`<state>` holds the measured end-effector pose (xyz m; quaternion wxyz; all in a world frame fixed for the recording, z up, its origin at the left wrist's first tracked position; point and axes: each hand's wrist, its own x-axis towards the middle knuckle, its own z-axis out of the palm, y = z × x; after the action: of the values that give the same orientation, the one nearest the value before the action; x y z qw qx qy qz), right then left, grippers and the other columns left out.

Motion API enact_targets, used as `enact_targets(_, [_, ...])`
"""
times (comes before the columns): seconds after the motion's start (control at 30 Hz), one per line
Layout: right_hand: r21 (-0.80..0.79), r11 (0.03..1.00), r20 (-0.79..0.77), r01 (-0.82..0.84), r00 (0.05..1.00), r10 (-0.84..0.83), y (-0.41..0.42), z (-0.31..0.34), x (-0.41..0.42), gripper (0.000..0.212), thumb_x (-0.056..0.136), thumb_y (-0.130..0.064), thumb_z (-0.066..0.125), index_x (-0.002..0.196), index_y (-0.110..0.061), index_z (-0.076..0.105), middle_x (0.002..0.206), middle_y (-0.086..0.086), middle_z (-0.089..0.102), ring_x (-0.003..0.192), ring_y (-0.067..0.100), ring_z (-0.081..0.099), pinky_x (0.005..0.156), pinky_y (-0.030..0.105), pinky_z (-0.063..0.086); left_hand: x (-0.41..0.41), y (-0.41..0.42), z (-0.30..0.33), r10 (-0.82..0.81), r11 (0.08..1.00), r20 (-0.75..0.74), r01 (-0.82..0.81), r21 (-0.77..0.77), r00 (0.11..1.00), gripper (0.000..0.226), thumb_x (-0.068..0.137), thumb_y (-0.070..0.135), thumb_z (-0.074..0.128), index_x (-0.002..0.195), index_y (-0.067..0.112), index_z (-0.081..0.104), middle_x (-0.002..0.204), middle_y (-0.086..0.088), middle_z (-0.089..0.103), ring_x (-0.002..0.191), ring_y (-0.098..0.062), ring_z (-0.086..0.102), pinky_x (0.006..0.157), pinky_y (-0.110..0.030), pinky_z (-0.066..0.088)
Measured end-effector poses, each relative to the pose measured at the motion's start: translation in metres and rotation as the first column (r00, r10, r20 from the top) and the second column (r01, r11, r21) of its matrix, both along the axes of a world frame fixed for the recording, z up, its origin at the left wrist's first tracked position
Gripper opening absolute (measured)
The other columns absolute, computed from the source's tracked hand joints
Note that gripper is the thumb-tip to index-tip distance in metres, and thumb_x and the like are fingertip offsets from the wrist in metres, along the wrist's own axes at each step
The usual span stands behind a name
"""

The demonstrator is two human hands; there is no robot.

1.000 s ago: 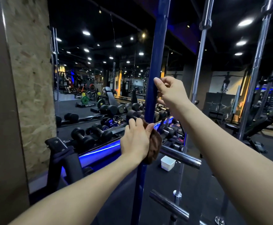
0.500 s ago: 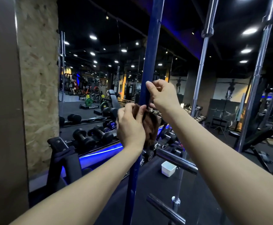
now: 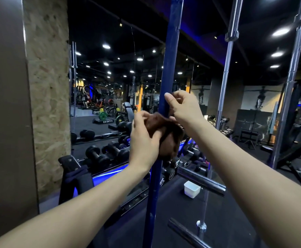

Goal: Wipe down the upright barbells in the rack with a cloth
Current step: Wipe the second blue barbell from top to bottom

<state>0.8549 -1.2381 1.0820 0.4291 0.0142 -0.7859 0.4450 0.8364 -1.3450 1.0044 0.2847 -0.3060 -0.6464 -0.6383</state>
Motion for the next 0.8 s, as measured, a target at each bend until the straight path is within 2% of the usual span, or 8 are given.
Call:
enact_targets(0.1, [0.062, 0.998, -0.026, 0.028, 0.999, -0.026, -0.003, 0.002, -0.001, 0.019, 0.094, -0.03, 0.058, 0.087, -0.011, 0.061, 0.084, 0.004, 0.063, 0.08, 0.019, 0.059, 0.079, 0.037, 0.05, 0.003, 0.01, 0.016, 0.157, 0.984, -0.06, -0.161, -0.075, 0.986, 0.031, 0.092, 0.012, 0.052, 0.123, 0.013, 0.05, 0.127, -0.007, 0.05, 0.109, -0.02, 0.049, 0.094, -0.016, 0.035])
enact_targets(0.17, [0.096, 0.995, -0.019, 0.039, 0.999, -0.037, -0.003, 0.005, -0.001, 0.021, 0.093, -0.029, 0.059, 0.089, -0.009, 0.064, 0.082, 0.002, 0.063, 0.077, 0.016, 0.058, 0.077, 0.035, 0.048, 0.006, 0.021, 0.015, 0.24, 0.941, -0.047, -0.244, -0.233, 0.97, 0.044, 0.098, 0.022, 0.04, 0.139, 0.007, 0.034, 0.143, -0.013, 0.033, 0.126, -0.035, 0.036, 0.107, -0.038, 0.026])
enact_targets(0.23, [0.139, 0.989, -0.007, 0.054, 0.999, -0.054, 0.0, 0.008, -0.002, 0.022, 0.094, -0.03, 0.059, 0.089, -0.009, 0.066, 0.083, 0.003, 0.064, 0.077, 0.017, 0.059, 0.079, 0.036, 0.05, 0.004, 0.026, 0.009, 0.307, 0.873, -0.034, -0.296, -0.387, 0.951, 0.058, 0.099, 0.034, 0.036, 0.145, 0.004, 0.018, 0.145, -0.017, 0.024, 0.126, -0.041, 0.031, 0.104, -0.047, 0.027])
enact_targets(0.37, [0.104, 0.994, 0.015, 0.026, 0.999, -0.028, 0.008, 0.006, -0.01, 0.02, 0.094, -0.029, 0.058, 0.077, -0.018, 0.058, 0.084, 0.006, 0.064, 0.082, 0.027, 0.065, 0.081, 0.048, 0.056, -0.005, 0.027, -0.011, 0.422, 0.691, -0.202, -0.458, -0.559, 0.884, 0.061, 0.093, 0.043, 0.038, 0.134, -0.002, 0.032, 0.129, -0.022, 0.037, 0.111, -0.042, 0.043, 0.094, -0.045, 0.037])
enact_targets(0.47, [0.056, 0.998, 0.046, -0.001, 0.999, -0.002, 0.01, 0.006, -0.006, 0.018, 0.096, -0.026, 0.054, 0.082, -0.015, 0.056, 0.089, 0.01, 0.063, 0.081, 0.026, 0.065, 0.076, 0.043, 0.058, 0.0, 0.025, -0.031, 0.391, 0.585, -0.158, -0.377, -0.718, 0.907, 0.055, 0.097, 0.046, 0.036, 0.133, 0.004, 0.029, 0.13, -0.016, 0.035, 0.115, -0.036, 0.04, 0.097, -0.039, 0.033])
enact_targets(0.57, [0.029, 0.999, 0.056, -0.037, 0.998, 0.035, 0.008, 0.006, -0.003, 0.019, 0.097, -0.025, 0.054, 0.081, -0.015, 0.054, 0.086, 0.008, 0.06, 0.074, 0.021, 0.062, 0.068, 0.035, 0.057, 0.001, 0.017, -0.013, 0.358, 0.679, -0.048, -0.295, -0.673, 0.932, 0.05, 0.097, 0.045, 0.039, 0.128, 0.006, 0.032, 0.129, -0.015, 0.037, 0.119, -0.036, 0.04, 0.091, -0.042, 0.037])
enact_targets(0.73, [0.15, 0.989, -0.018, 0.011, 1.0, -0.008, 0.007, 0.006, -0.01, 0.023, 0.093, -0.03, 0.06, 0.075, -0.015, 0.059, 0.076, 0.006, 0.062, 0.07, 0.02, 0.056, 0.07, 0.035, 0.047, -0.005, 0.014, 0.042, 0.383, 0.77, -0.046, -0.347, -0.536, 0.923, 0.042, 0.095, 0.046, 0.04, 0.121, 0.013, 0.038, 0.124, -0.013, 0.042, 0.115, -0.037, 0.044, 0.073, -0.041, 0.033])
enact_targets(0.8, [0.129, 0.992, -0.023, -0.003, 1.0, 0.006, 0.004, 0.003, -0.014, 0.022, 0.094, -0.031, 0.058, 0.077, -0.016, 0.059, 0.078, 0.005, 0.062, 0.074, 0.022, 0.058, 0.077, 0.041, 0.053, -0.008, 0.013, 0.031, 0.387, 0.778, -0.031, -0.344, -0.525, 0.922, 0.041, 0.095, 0.047, 0.041, 0.12, 0.014, 0.038, 0.122, -0.013, 0.042, 0.113, -0.036, 0.045, 0.072, -0.04, 0.032])
